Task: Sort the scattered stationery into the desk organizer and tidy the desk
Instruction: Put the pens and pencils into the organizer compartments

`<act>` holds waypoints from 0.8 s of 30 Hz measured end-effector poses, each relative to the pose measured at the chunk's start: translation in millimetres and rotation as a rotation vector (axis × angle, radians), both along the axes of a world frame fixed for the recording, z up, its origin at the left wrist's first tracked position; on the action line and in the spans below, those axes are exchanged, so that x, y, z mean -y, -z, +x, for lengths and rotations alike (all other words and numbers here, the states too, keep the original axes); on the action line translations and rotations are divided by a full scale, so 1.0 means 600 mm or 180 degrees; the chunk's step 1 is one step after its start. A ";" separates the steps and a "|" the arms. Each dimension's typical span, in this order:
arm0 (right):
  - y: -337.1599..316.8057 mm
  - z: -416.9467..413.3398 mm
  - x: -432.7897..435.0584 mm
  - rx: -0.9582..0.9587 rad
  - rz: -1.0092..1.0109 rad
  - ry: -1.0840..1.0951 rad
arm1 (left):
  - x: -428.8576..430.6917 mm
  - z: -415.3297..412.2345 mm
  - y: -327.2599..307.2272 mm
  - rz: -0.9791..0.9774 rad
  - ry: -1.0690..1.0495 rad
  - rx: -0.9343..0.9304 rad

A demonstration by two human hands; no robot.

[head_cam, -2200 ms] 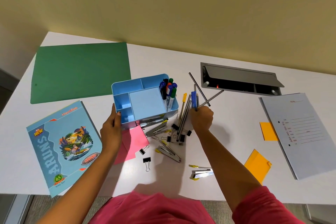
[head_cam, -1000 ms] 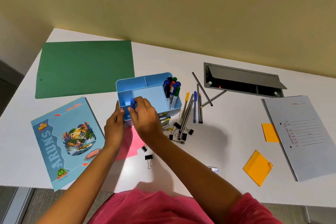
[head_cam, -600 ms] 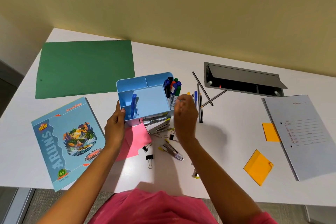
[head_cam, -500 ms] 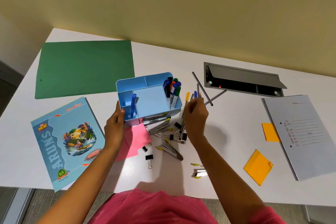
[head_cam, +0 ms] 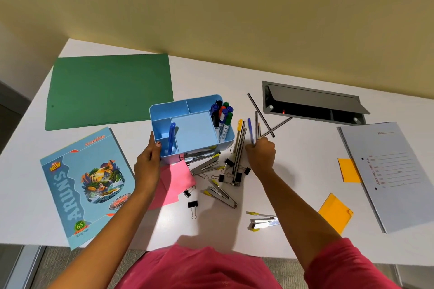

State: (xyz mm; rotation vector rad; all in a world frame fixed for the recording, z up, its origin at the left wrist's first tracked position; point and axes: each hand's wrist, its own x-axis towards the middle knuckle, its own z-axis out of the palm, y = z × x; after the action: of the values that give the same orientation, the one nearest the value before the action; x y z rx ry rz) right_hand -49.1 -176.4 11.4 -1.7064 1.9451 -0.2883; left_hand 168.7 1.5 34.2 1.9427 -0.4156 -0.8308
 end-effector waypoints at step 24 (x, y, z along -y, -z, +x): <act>-0.139 0.191 -0.163 0.1221 -0.1105 -0.2343 | 0.003 -0.004 -0.016 0.0027 0.0060 0.0124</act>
State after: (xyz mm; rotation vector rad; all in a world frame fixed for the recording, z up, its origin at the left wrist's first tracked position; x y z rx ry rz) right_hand 65.7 -78.3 94.7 -2.2509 0.9446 -0.6344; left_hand 166.4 -0.1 44.1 1.9680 -0.4550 -0.8091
